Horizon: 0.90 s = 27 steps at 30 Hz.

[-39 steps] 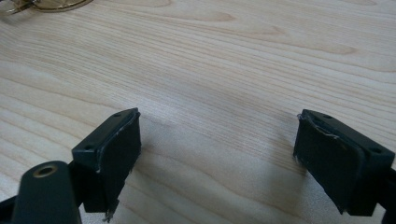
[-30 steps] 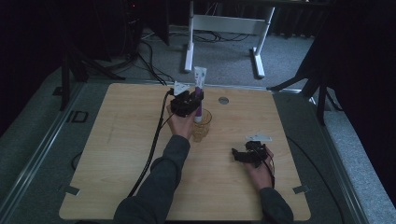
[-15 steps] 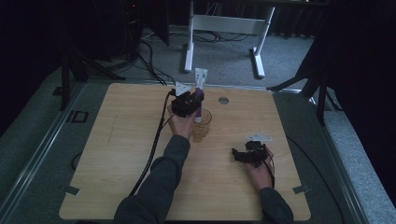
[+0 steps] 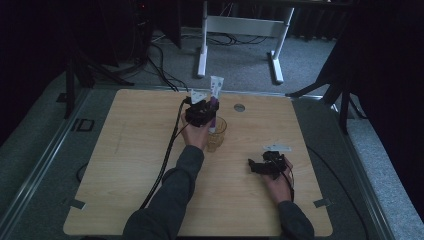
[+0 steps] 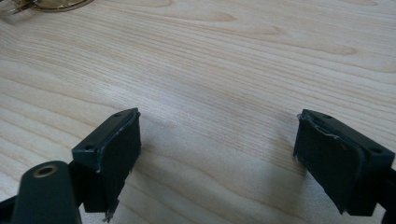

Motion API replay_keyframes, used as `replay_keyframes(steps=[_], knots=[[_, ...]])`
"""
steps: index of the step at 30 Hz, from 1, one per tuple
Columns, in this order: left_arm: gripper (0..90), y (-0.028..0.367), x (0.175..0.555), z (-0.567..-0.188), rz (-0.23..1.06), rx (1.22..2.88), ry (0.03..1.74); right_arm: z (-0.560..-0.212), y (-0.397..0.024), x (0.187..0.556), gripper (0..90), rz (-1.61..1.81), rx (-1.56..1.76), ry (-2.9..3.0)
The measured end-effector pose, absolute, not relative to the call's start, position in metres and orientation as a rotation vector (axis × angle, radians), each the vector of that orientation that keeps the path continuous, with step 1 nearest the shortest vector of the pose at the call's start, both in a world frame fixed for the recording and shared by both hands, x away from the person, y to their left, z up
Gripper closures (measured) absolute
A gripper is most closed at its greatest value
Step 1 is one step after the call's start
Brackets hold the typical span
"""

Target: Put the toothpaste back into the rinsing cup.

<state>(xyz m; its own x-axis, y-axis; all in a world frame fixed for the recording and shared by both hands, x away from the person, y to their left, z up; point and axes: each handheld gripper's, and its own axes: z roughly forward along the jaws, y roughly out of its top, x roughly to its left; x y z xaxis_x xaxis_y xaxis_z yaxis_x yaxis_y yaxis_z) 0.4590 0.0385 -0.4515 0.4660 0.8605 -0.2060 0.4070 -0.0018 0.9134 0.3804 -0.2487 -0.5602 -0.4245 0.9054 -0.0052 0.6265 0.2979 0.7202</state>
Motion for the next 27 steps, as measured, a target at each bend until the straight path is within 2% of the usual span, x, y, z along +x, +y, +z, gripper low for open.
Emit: replay_keyframes(steps=[27], knots=[[70.7, 0.026, 0.456, -0.469, 0.529, 1.743, 1.106, -0.560, -0.249, 0.380, 14.7, 0.914, 1.369, 2.159]])
